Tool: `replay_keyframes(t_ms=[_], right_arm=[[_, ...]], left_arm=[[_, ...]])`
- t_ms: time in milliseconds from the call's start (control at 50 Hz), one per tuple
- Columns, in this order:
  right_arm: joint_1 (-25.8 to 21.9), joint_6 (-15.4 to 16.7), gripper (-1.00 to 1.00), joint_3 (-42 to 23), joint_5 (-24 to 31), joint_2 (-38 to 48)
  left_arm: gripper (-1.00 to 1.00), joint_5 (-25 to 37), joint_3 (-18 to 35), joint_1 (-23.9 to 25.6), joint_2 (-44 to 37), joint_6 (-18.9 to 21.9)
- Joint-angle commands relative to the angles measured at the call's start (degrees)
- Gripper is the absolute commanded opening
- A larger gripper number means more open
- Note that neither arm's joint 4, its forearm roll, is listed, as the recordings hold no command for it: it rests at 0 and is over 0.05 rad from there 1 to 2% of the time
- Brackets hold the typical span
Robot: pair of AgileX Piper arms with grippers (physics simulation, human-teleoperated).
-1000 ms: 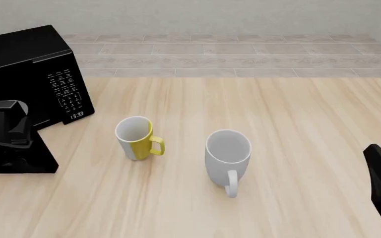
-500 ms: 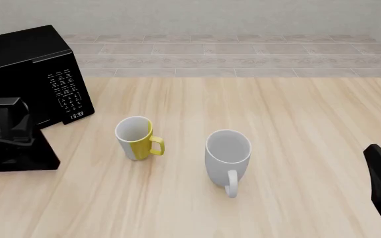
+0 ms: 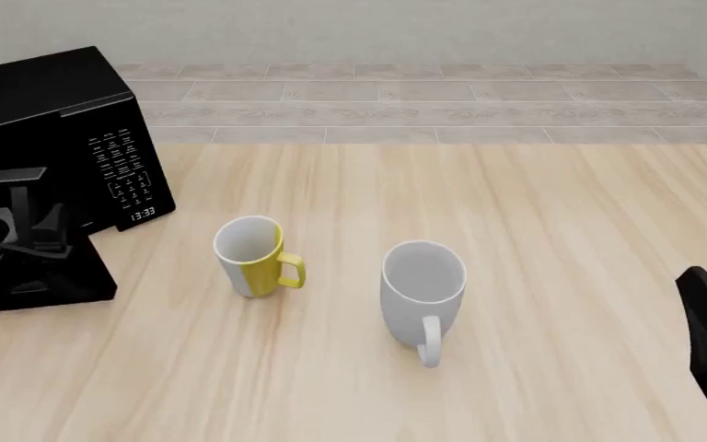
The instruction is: Close the microwave.
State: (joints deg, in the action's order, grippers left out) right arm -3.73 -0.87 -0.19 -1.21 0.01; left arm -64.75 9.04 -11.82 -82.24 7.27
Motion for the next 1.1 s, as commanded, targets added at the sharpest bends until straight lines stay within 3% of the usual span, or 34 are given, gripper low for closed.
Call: replay_keyframes(t_ms=[20,1100], right_arm=[[0.37,-0.05,1.00,0.04,-0.16,0.00],[0.14,0.22,1.00,0.02,0.10,0.00]], left_arm=[[1.00,0.89,3.22,-0.73,-4.65,0.50],[1.00,0.51,7.13,-2.73,-9.83,1.31]])
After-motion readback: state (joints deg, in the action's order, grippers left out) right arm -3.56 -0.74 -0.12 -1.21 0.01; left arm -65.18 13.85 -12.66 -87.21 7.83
